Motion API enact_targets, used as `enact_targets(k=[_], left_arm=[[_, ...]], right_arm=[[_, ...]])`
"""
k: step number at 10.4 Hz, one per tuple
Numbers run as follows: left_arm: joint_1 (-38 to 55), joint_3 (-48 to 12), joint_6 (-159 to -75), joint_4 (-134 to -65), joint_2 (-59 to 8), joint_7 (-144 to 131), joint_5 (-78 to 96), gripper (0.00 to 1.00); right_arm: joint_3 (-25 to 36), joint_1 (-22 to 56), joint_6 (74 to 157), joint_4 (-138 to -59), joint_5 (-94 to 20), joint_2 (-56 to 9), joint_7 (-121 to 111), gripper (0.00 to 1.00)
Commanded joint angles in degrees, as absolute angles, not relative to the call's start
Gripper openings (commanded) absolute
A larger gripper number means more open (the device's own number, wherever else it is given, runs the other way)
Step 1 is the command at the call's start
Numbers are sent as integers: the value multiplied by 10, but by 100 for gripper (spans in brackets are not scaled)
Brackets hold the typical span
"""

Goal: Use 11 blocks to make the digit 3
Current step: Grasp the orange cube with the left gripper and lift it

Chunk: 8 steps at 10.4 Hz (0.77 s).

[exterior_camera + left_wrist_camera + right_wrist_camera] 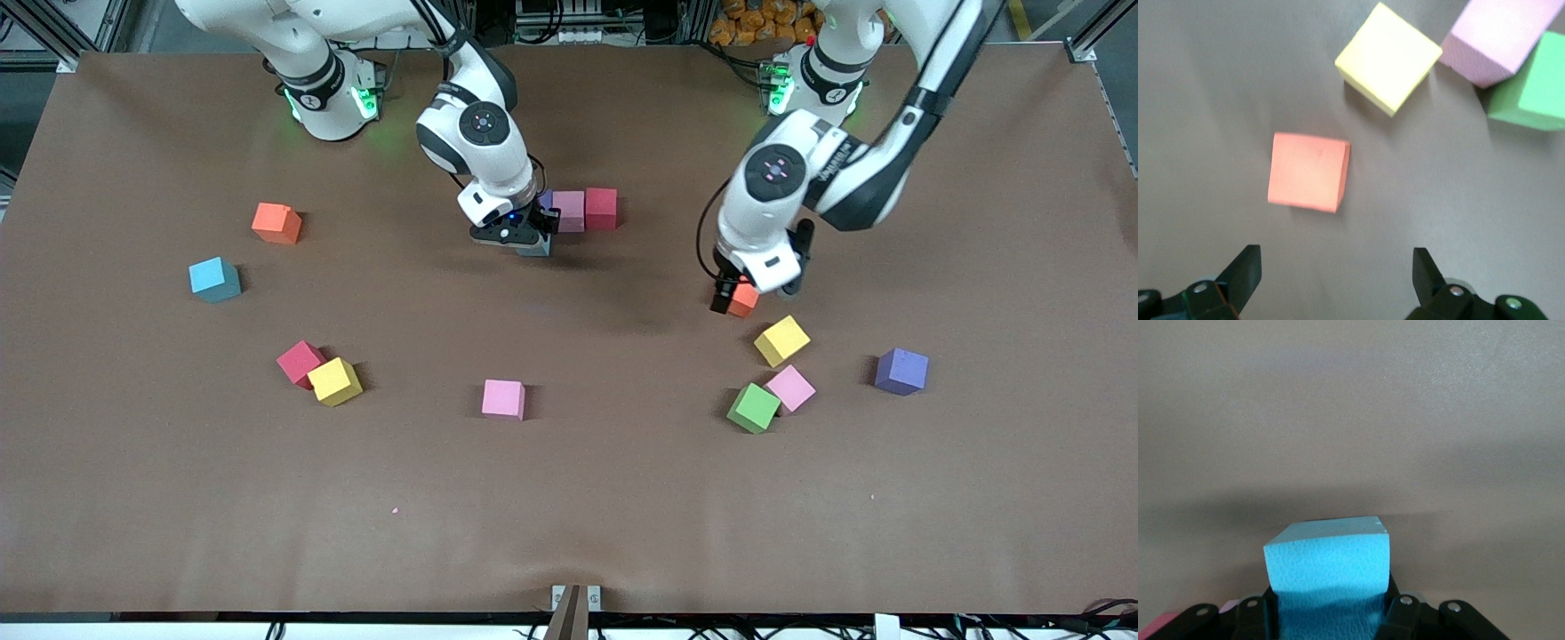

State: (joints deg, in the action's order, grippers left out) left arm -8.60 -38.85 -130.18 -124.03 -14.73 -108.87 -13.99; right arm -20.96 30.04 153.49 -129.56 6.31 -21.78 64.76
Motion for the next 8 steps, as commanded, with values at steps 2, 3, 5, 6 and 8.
enact_targets(k=[2,3,5,6,8], left_arm=[[-118,-396,-1293,-1241,-187,-1001,-129,100],[-124,-396,-1293,-1241,-191,-987,-129,100],[-130,-396,-1296,-1238,-206,-985,-137,100],[-130,-396,-1299,-1238,-213,-984,-137,100],[-131,-395,-1299,-1238,-215,-985,-137,100]], right_arm=[[-205,308,1542,-1284,79,-233,666,26],[-205,307,1542,-1284,79,-236,666,26],[-204,307,1543,-1278,80,-243,666,26],[-203,307,1547,-1277,80,-245,666,26],[-203,308,1548,-1275,79,-245,666,26]])
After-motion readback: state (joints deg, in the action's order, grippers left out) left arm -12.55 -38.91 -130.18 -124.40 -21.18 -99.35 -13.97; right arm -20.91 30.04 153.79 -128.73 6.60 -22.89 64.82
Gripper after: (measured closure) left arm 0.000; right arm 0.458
